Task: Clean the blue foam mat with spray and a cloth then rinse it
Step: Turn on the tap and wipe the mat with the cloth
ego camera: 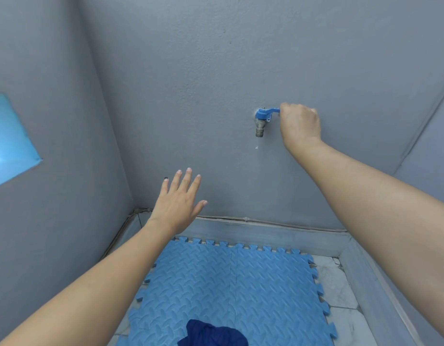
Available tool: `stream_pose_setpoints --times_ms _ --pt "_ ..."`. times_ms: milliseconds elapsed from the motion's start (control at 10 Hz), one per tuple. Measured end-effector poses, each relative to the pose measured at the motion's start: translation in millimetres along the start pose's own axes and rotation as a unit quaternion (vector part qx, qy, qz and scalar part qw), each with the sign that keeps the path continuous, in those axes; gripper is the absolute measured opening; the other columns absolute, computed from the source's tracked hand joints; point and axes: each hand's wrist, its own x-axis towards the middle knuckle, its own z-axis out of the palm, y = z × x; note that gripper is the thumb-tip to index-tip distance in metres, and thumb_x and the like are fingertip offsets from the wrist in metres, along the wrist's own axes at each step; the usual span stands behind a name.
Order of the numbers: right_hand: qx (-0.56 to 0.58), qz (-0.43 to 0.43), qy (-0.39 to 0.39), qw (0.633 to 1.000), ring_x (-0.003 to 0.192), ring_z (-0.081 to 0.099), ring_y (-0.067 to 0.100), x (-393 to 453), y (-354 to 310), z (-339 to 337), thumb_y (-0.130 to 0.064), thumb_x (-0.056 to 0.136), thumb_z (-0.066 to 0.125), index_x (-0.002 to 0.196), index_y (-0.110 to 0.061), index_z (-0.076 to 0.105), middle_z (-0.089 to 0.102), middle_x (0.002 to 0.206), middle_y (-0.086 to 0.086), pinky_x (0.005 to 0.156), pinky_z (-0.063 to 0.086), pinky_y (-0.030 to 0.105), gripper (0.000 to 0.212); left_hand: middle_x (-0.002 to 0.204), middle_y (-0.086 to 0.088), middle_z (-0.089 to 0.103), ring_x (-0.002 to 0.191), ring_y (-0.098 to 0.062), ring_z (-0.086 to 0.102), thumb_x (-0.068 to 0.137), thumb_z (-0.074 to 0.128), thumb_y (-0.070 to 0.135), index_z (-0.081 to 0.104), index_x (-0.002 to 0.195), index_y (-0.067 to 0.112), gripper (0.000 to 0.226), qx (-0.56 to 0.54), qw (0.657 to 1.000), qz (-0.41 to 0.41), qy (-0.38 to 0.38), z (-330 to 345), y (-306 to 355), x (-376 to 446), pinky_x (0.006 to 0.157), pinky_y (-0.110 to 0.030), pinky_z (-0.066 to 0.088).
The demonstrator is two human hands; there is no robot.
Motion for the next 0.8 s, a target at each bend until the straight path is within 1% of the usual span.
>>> stream_pose_setpoints --times_ms 100,200,300,400,500,700,800 --pt "0.012 0.006 0.003 1.000 0.109 0.058 0.037 1.1 0.0 0.5 -0.004 0.100 0.042 0.113 0.000 0.059 0.065 0.112 0.021 0.095 0.039 0.044 0.022 0.160 -0.011 0.004 0.147 -0.030 0.005 0.098 0.026 0.052 0.008 0.152 0.016 0.068 -0.003 1.000 0.001 0.008 -1.3 -0.2 -4.9 0.116 -0.049 0.014" --pt "0.040 0.010 0.003 0.999 0.121 0.053 0.034 0.1 3.7 4.1 -0.013 0.102 0.043 0.116 -0.003 0.059 0.063 0.120 0.019 0.108 0.030 0.046 0.024 0.160 -0.011 0.004 0.147 -0.030 0.006 0.098 0.026 0.052 0.008 0.152 0.016 0.068 -0.011 1.000 0.004 0.015 -2.5 2.8 -7.8 0.116 -0.049 0.014" --pt "0.082 0.005 0.008 0.997 0.144 0.030 0.028 -11.8 6.5 12.4 -0.033 0.102 0.043 0.138 -0.005 0.045 0.041 0.150 0.012 0.116 0.021 0.048 0.046 0.160 -0.010 0.003 0.147 -0.030 0.005 0.098 0.025 0.052 0.007 0.152 0.016 0.067 -0.015 1.000 0.013 0.019 0.5 8.6 -11.7 0.116 -0.049 0.014" --pt "0.103 0.007 0.004 0.995 0.152 0.005 0.025 -24.9 3.1 18.0 -0.043 0.098 0.046 0.154 -0.008 0.019 0.010 0.164 0.004 0.120 0.014 0.049 0.071 0.160 -0.010 0.001 0.147 -0.030 0.003 0.098 0.025 0.052 0.006 0.152 0.017 0.068 -0.026 0.999 0.026 0.012 10.7 16.6 -18.4 0.117 -0.049 0.013" --pt "0.104 0.014 -0.001 0.994 0.152 -0.006 0.025 -28.8 1.9 17.1 -0.045 0.095 0.046 0.156 -0.010 0.007 -0.003 0.165 0.002 0.121 0.009 0.050 0.080 0.160 -0.009 0.000 0.147 -0.030 0.002 0.097 0.023 0.053 0.005 0.153 0.018 0.068 -0.030 0.999 0.041 -0.006 23.3 23.5 -25.3 0.117 -0.049 0.012" --pt "0.093 0.005 -0.036 0.995 0.151 -0.010 0.023 -21.6 4.1 13.1 -0.048 0.095 0.042 0.156 -0.012 -0.003 -0.011 0.164 0.000 0.121 0.002 0.050 0.084 0.160 -0.009 0.000 0.147 -0.030 0.003 0.095 0.019 0.055 0.004 0.153 0.017 0.070 -0.032 0.999 0.036 -0.008 32.3 25.5 -27.1 0.117 -0.049 0.012" --pt "0.098 0.011 -0.033 0.995 0.151 -0.011 0.024 -23.3 2.8 17.2 -0.049 0.096 0.039 0.156 -0.013 -0.006 -0.014 0.164 -0.001 0.121 0.002 0.050 0.083 0.160 -0.009 0.000 0.147 -0.030 0.003 0.092 0.014 0.056 0.003 0.153 0.018 0.073 -0.031 0.999 0.035 -0.004 31.1 23.6 -25.7 0.117 -0.050 0.013"
